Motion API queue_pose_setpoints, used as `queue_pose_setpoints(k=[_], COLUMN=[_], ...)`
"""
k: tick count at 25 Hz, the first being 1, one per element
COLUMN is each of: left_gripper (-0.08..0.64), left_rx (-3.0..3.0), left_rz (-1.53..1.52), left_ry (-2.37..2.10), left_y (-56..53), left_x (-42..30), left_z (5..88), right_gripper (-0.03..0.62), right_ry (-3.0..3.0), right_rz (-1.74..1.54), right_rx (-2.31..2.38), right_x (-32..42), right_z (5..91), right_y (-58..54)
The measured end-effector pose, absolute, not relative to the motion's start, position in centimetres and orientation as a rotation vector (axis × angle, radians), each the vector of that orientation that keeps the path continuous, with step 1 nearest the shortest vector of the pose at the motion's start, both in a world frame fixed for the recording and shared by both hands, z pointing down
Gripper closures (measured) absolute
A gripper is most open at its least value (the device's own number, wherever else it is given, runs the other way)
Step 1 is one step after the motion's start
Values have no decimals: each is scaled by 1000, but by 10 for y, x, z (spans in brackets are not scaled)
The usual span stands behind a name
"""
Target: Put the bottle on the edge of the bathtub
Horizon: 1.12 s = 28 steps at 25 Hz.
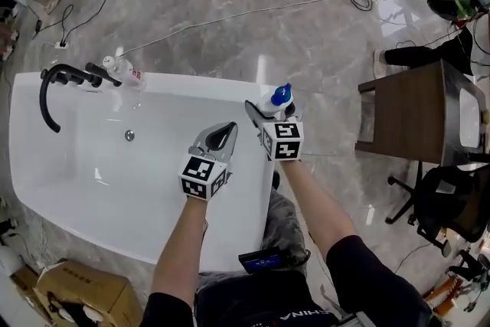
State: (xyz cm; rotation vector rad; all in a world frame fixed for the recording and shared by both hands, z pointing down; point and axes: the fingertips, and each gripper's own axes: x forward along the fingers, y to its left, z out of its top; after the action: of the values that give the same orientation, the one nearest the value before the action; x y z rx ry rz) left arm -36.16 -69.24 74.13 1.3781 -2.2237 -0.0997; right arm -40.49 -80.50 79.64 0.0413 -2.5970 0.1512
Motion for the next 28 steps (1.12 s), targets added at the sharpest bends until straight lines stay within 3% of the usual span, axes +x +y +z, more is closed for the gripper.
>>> queue_pose_setpoints(k=[10,28], left_gripper=[551,551], left_rx=[1369,1352], left_rz=[-98,-116], left_ry=[-2248,-2236], left_y=[-704,-698], left_x=[-388,-384], left_z=[754,763], right_gripper=[91,91], right_ry=[-2664,-2718], right_rz=[113,75], right_rx=[104,49], right_x=[-458,-466], right_z=[824,822], right_y=[-805,-804])
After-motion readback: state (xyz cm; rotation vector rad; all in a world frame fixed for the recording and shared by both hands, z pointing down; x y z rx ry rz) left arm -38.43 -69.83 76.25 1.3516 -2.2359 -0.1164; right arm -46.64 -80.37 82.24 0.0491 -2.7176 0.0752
